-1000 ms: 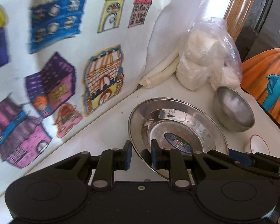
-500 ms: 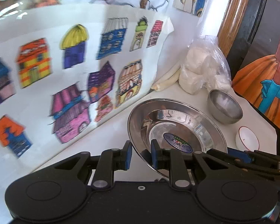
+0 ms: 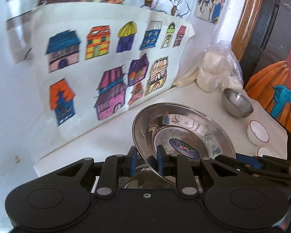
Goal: Organize plates and bowls
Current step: 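Lift the small labeled steel plate with both grippers over the large basin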
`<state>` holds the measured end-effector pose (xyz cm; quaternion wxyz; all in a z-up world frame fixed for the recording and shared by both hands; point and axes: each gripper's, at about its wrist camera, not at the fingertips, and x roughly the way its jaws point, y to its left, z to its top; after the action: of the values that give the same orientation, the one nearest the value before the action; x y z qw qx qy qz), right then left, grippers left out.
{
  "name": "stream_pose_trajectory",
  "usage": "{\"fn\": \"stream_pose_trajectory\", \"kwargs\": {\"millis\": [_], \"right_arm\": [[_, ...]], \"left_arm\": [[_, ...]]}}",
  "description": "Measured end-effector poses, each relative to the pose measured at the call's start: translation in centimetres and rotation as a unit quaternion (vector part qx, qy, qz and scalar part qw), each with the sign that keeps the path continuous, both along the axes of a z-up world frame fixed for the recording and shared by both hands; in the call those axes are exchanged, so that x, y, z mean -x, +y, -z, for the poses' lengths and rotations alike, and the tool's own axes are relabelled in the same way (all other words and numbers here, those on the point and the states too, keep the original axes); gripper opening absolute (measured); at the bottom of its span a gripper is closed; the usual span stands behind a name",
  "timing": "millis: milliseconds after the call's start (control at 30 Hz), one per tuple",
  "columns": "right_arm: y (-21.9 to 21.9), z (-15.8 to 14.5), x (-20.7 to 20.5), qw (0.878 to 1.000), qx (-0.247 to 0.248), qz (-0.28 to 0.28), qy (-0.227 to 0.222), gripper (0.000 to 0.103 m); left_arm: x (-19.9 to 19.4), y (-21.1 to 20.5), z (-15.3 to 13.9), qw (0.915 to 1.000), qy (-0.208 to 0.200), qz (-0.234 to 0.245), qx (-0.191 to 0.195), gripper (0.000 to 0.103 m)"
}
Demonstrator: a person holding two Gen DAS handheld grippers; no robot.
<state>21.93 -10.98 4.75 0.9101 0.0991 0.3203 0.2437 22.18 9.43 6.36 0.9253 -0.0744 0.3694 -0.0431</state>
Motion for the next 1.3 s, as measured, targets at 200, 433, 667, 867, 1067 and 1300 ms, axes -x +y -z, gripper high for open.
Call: {"fn": "stream_pose_trajectory", "kwargs": {"millis": [200,433,667,867,1067,1300], "right_arm": [[1.1,0.7,1.6,1.000,0.000,-0.015,0.004,0.037],[2.1,1.7,2.8,0.999,-0.001,-0.030,0.014,0.037],[2.6,2.4,3.1,0.999,-0.002,-0.035,0.026,0.037],[2.8,2.5,3.2,0.999,0.001,-0.042,0.033,0.037],[3.0,2.9,3.2,0.998,0.002,-0.048,0.042,0.037],[3.1,3.2,3.7,0.997,0.005,-0.055,0.047,0.037]], "left_arm": [[2.0,1.3,0.9,1.0000,0.004,-0.006,-0.001,0.023],[3.4,2.1,1.9,0.9999,0.005,-0.009,-0.010,0.023],[4.0,2.2,2.5,0.9997,0.001,-0.008,-0.023,0.024],[4.1,2.4,2.9,0.9995,0.005,-0.006,-0.030,0.024],[4.2,2.3,3.5,0.9991,0.006,-0.004,-0.042,0.024],[4.3,2.3,3.9,0.9988,0.014,0.001,-0.047,0.026]]}}
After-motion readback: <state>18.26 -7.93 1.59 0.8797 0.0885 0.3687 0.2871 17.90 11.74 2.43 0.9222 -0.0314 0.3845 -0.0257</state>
